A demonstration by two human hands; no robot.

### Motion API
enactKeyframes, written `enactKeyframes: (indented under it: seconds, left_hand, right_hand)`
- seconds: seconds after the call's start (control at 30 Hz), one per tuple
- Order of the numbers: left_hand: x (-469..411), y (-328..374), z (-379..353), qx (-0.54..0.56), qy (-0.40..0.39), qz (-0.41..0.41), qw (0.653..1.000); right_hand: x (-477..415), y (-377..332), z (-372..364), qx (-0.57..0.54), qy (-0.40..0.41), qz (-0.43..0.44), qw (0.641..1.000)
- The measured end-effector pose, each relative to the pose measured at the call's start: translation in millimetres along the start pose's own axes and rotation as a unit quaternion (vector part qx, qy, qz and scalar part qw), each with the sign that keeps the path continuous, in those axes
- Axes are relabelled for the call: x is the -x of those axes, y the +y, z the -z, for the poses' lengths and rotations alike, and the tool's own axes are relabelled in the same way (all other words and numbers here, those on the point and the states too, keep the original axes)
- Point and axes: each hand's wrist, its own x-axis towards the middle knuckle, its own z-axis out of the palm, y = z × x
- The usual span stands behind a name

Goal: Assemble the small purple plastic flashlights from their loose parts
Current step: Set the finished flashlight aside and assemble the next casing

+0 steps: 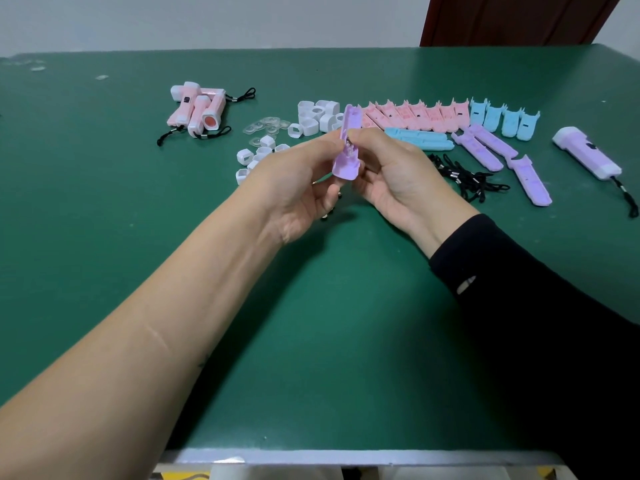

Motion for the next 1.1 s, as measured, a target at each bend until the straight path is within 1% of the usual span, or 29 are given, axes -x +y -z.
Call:
enactKeyframes:
  seconds: [0.47,0.53,0.6,0.67,0.73,0.77,0.8,0.9,0.97,1.0,1.03,1.1]
  left_hand:
    - [0,-1,0,-0.012,0.010,0.010,1.000]
    - [0,-1,0,-0.010,0.017,0.016,1.000]
    - [-1,0,1,-0.007,0.021,0.024,0.999]
    - [-3,0,2,-0.012,0.025,0.026,0.999]
    - [-3,0,4,-0.015,0.036,0.026,0.999]
    - [-4,0,5,-0.017,0.040,0.026,0.999]
    - [-4,-1,5,-0.020,0.041,0.026,0.999]
    - [-5,-2,4,-0.027,0.038,0.029,0.998]
    - [-5,-2,5,-0.025,0.037,0.028,0.999]
    - [-5,-2,5,-0.024,0.038,0.026,0.999]
    - [-6,-1,6,-0.026,0.040,0.024,0.999]
    - [-6,1,7,-0.040,0.049,0.015,0.998]
  right_hand:
    - [2,0,-2,0.024,0.006,0.015,1.000]
    - [2,-1,-2,0.058,0.019,0.019,0.998]
    - [2,-1,-2,0.122,0.051,0.036,0.990]
    - [1,1,-1,0.212,0.097,0.095,0.968]
    - [0,2,-2,0.311,0.115,0.173,0.927]
    - [1,2,-3,0.348,0.114,0.196,0.909]
    - [2,2,-3,0.381,0.117,0.213,0.892]
    - [1,2,1,0.445,0.116,0.235,0.856]
    - [0,1,1,0.462,0.118,0.250,0.843]
    - [0,-2,1,0.447,0.125,0.251,0.849]
    - [0,-5,2,0.420,0.135,0.245,0.864]
    - [0,-16,7,0.367,0.132,0.202,0.898]
